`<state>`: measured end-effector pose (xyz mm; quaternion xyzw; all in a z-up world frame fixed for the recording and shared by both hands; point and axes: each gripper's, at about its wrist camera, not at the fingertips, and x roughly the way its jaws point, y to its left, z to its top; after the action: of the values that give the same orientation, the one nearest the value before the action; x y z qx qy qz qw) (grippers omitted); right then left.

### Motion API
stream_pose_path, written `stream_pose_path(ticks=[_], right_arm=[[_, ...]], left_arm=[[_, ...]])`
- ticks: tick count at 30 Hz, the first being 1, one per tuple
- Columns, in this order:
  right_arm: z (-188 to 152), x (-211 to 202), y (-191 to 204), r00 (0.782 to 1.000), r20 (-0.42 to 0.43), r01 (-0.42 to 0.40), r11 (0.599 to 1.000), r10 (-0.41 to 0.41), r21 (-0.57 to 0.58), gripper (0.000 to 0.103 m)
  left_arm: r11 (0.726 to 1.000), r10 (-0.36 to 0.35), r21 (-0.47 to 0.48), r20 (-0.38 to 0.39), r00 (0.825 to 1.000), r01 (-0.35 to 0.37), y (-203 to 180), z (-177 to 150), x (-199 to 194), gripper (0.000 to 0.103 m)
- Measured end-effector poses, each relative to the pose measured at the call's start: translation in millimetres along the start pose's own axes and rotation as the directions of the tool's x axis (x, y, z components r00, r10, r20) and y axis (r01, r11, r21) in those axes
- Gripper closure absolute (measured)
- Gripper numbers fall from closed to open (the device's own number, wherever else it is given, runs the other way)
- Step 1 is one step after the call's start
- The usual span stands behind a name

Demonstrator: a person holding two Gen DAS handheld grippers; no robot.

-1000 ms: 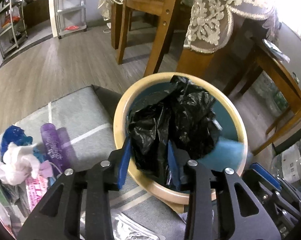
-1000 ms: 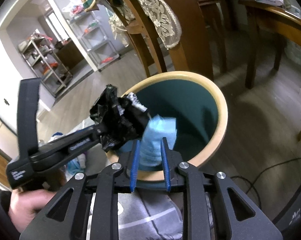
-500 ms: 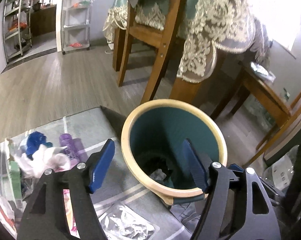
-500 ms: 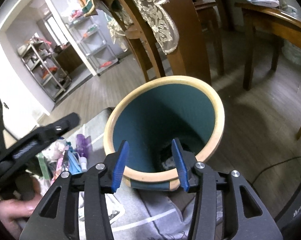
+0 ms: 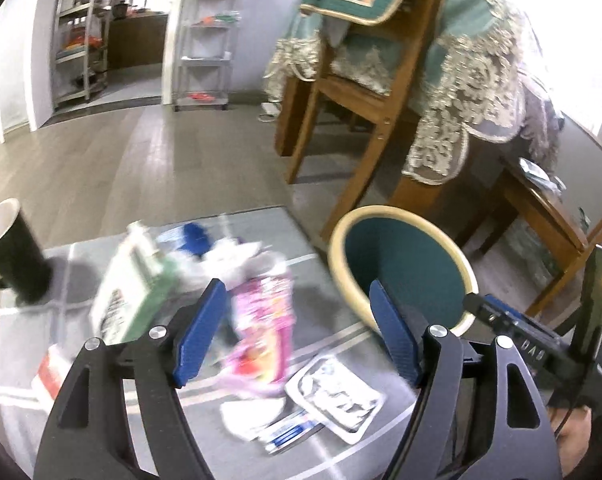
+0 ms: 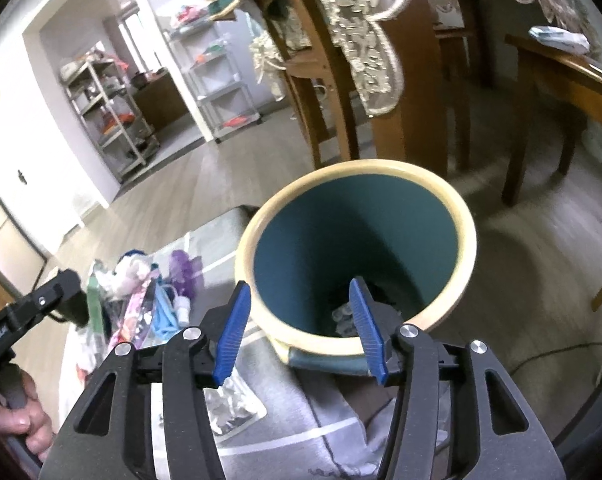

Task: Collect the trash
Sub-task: 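Move the left gripper back to the red paper cup on the cloth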

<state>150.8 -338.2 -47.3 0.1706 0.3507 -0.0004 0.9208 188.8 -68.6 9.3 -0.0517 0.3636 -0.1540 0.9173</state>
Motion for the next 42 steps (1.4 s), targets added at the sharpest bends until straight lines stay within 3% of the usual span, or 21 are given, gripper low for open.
stream_pose_path(ticks=[11,22,27,31,33,37,40,42], right_arm=[[-13,-4,35,0.999,-0.014,-0.048,0.992,0.047,-0.121,0.049],[-24,-4,52,0.997,-0.044,-0.077,0.982,0.071,-0.175,0.047],[-29,-5,58,0.996,-0.054,-0.086,0.977,0.077,-0.193,0.047],[-30,-4,59,0.995,-0.063,-0.092,0.977,0.081,-0.194,0.047],[-31,-3,59,0.994,-0.067,-0.093,0.977,0.081,-0.194,0.047],[-32,-3,60,0.994,-0.07,-0.1,0.975,0.088,-0.197,0.047],[-34,-2,62,0.993,-0.078,-0.106,0.973,0.092,-0.203,0.047],[-36,0,62,0.992,-0.086,-0.112,0.973,0.096,-0.202,0.047]], left_arm=[[0.989,0.124,-0.075,-0.007,0.992,-0.124,77,-36,-39,0.028],[0.942,0.238,-0.226,-0.071,0.969,-0.248,141,-66,-53,0.024],[0.919,0.287,-0.231,-0.159,0.945,-0.318,154,-77,-37,0.022],[0.879,0.355,-0.241,-0.245,0.902,-0.412,173,-83,-22,0.018],[0.867,0.365,-0.252,-0.268,0.892,-0.43,182,-87,-17,0.018],[0.868,0.384,-0.207,-0.297,0.874,-0.452,185,-89,-5,0.028],[0.88,0.396,-0.151,-0.287,0.872,-0.45,174,-88,-2,0.028],[0.882,0.425,-0.083,-0.288,0.858,-0.464,165,-88,5,0.028]])
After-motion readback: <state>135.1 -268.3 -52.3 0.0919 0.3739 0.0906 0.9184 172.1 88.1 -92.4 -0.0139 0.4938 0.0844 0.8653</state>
